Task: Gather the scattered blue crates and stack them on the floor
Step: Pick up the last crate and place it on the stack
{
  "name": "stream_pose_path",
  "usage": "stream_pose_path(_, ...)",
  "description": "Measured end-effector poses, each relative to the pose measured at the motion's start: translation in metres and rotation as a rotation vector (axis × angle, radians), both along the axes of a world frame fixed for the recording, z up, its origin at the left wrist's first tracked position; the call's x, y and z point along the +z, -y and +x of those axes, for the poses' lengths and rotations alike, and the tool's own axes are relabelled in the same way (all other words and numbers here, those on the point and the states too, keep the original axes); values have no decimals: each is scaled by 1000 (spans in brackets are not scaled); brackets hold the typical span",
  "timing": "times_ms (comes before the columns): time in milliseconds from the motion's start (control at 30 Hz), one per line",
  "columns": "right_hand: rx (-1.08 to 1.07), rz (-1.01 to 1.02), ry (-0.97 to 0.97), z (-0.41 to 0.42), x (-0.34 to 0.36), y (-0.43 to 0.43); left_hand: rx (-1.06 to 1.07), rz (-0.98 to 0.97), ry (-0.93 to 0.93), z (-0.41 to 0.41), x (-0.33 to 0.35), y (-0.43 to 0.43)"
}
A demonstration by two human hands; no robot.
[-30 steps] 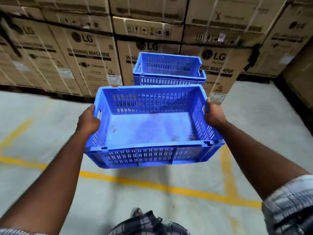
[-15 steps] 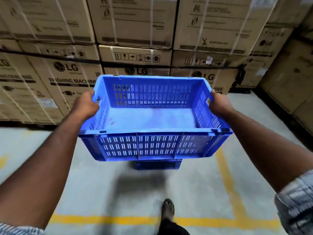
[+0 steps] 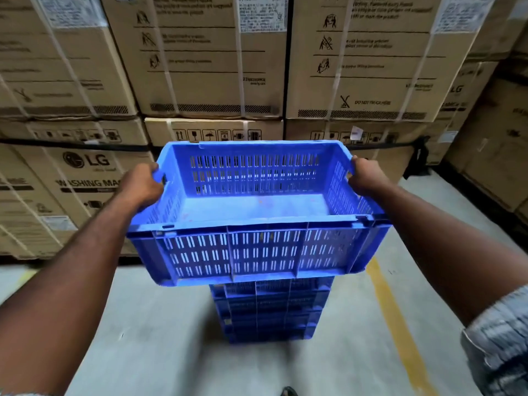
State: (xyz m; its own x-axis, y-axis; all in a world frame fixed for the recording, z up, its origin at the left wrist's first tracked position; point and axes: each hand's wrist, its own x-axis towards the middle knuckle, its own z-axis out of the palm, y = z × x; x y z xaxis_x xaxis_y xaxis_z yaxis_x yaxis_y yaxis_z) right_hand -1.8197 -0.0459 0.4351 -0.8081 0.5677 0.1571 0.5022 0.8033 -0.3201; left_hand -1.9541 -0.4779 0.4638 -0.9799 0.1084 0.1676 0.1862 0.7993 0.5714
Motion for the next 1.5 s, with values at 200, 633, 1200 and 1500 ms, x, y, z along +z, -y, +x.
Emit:
stream_pose_path(200,20,20,15,-91,8,-65,13,33,16,-79,1,-66)
stream_pose_path(633,26,5,74,-206,-20,-118,26,50,74,-204,-42,-117)
stream_pose_path(1200,-26,-99,190,-211,-23,-117,-27,30,153,-290,-53,-129)
stream_pose_path(1500,-60,-107,218,-185,-29,-116,-63,70,192,-285,-54,-132)
